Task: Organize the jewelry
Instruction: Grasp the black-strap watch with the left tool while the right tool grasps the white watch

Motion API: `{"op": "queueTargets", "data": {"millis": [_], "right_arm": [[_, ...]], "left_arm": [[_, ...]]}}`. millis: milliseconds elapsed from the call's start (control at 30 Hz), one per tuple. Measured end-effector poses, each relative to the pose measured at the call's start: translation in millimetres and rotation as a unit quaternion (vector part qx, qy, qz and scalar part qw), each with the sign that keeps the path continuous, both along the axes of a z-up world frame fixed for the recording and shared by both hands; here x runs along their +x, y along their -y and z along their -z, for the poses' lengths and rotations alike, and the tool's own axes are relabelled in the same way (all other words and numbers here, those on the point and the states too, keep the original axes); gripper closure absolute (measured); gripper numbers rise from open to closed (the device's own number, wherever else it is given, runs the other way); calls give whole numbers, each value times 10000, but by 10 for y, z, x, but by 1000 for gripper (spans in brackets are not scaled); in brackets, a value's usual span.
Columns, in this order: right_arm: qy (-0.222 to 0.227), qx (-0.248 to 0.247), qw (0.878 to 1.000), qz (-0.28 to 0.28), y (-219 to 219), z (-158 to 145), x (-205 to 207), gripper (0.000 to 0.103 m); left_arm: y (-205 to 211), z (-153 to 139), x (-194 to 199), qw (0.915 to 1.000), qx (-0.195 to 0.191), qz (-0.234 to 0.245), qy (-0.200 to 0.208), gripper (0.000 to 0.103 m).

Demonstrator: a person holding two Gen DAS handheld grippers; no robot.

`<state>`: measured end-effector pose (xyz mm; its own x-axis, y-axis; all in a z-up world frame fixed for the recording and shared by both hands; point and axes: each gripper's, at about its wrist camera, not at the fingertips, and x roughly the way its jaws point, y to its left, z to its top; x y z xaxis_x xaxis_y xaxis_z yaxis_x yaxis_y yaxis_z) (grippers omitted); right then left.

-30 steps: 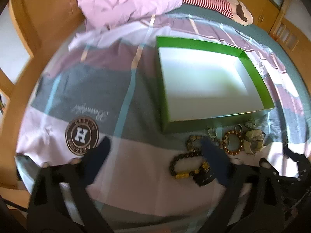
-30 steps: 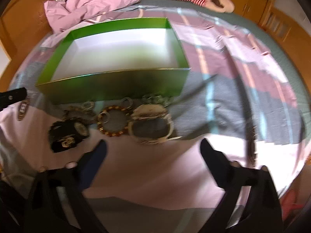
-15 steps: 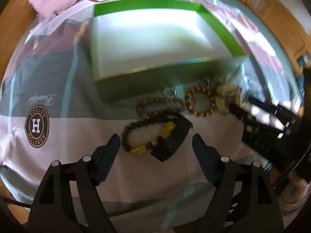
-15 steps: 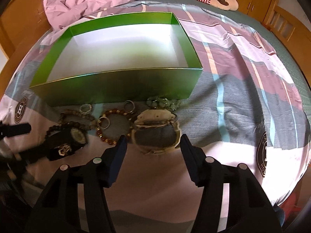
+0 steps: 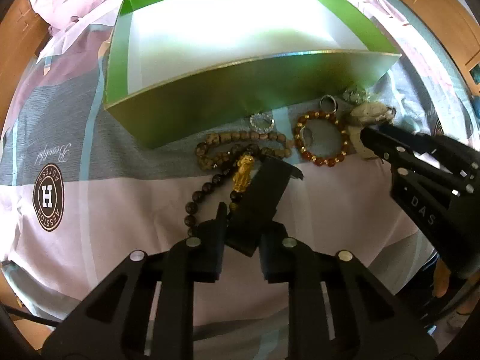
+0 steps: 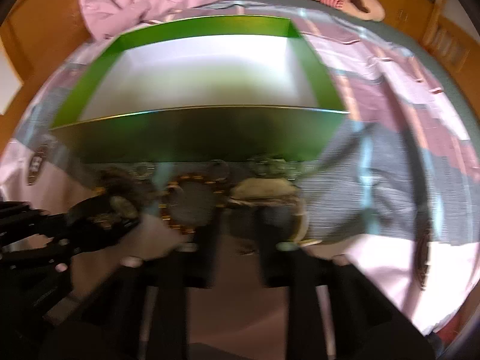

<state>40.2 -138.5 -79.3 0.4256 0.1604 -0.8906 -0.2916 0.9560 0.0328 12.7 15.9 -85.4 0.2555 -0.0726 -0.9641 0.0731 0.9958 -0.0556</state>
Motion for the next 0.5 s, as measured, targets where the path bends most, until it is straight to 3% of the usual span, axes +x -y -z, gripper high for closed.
{"op": "queueTargets", "data": {"millis": [100, 333, 500], "right_arm": [[79, -45, 9999, -42, -28, -37, -31, 103], [445, 267, 9986, 27, 99, -390, -110, 103], [535, 221, 9983, 112, 199, -518, -109, 103]], "left_arm": [[-46, -67, -24, 9999, -49, -36, 81, 87], [-183, -303, -101, 9991, -221, -168, 331, 89], [-188, -446, -138, 9977, -349, -104, 574, 89]]}}
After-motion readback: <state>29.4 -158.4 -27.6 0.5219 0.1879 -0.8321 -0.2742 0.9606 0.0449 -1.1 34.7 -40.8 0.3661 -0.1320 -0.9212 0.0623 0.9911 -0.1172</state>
